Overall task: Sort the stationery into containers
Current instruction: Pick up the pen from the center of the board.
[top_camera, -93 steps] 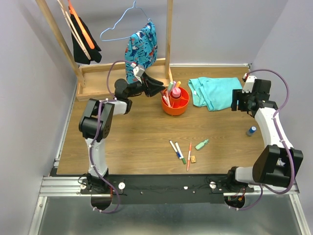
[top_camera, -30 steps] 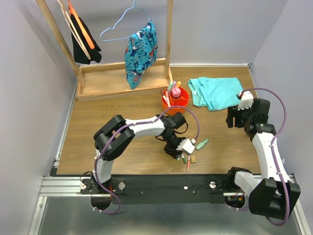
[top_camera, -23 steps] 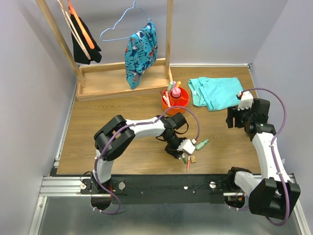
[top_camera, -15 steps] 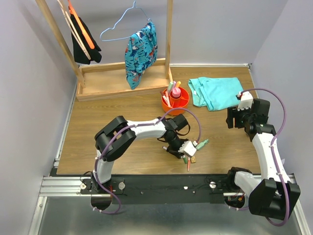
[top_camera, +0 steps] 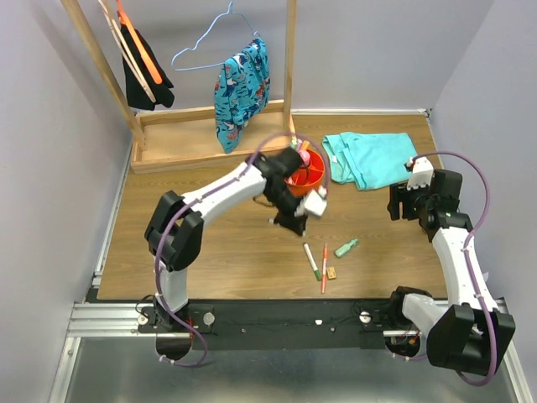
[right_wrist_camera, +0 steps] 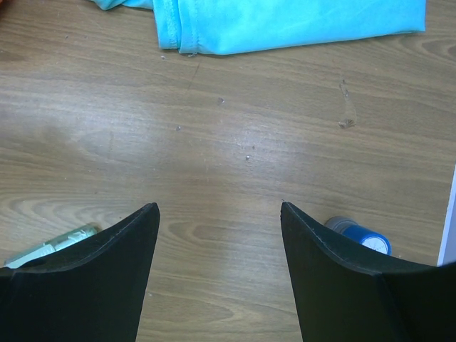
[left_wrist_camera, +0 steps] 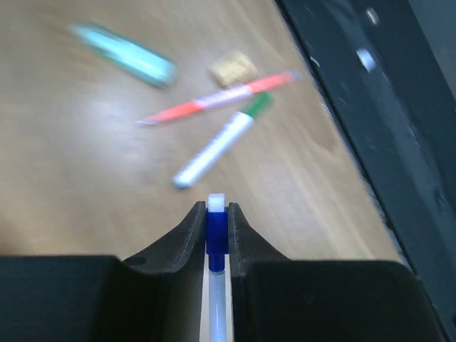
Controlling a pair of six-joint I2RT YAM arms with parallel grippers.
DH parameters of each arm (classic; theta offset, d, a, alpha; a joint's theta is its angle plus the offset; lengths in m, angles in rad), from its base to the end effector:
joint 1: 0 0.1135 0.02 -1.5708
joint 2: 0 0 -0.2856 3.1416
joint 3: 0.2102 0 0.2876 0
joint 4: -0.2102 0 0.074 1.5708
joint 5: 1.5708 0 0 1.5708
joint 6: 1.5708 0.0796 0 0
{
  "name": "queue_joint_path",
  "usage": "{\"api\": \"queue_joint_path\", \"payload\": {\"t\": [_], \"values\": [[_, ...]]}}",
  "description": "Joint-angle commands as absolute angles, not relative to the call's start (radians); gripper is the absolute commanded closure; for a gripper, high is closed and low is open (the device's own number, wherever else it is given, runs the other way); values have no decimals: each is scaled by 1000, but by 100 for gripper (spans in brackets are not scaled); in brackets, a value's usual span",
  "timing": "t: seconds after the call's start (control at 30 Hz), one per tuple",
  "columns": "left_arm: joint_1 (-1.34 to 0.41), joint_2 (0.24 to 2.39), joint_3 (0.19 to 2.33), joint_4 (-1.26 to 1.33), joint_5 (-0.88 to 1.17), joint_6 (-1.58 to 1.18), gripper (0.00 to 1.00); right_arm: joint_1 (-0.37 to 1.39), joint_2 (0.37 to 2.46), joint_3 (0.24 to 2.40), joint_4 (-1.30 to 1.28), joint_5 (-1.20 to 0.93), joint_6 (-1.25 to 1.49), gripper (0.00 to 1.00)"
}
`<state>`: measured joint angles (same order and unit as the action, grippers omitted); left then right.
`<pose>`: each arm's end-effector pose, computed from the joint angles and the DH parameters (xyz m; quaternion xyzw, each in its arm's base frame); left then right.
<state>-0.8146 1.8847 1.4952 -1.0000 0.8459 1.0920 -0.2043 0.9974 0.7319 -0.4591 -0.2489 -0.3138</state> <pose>0.2407 -0.3421 0.2092 0.7619 0.4955 -0.3934 0.1383 0.2639 -0.0346 0.2373 -0.1004 0.9006 0.0050 0.4228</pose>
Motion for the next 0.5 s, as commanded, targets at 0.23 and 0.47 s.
{"api": "queue_joint_path", "payload": {"t": [0.23, 0.47], "values": [[-549, 1790, 1340, 500, 1100, -131, 88, -209, 1103, 831, -417, -244, -268, 23], [-459, 1994, 1443, 893, 1005, -417, 90, -209, 1173, 894, -431, -229, -262, 23]]}}
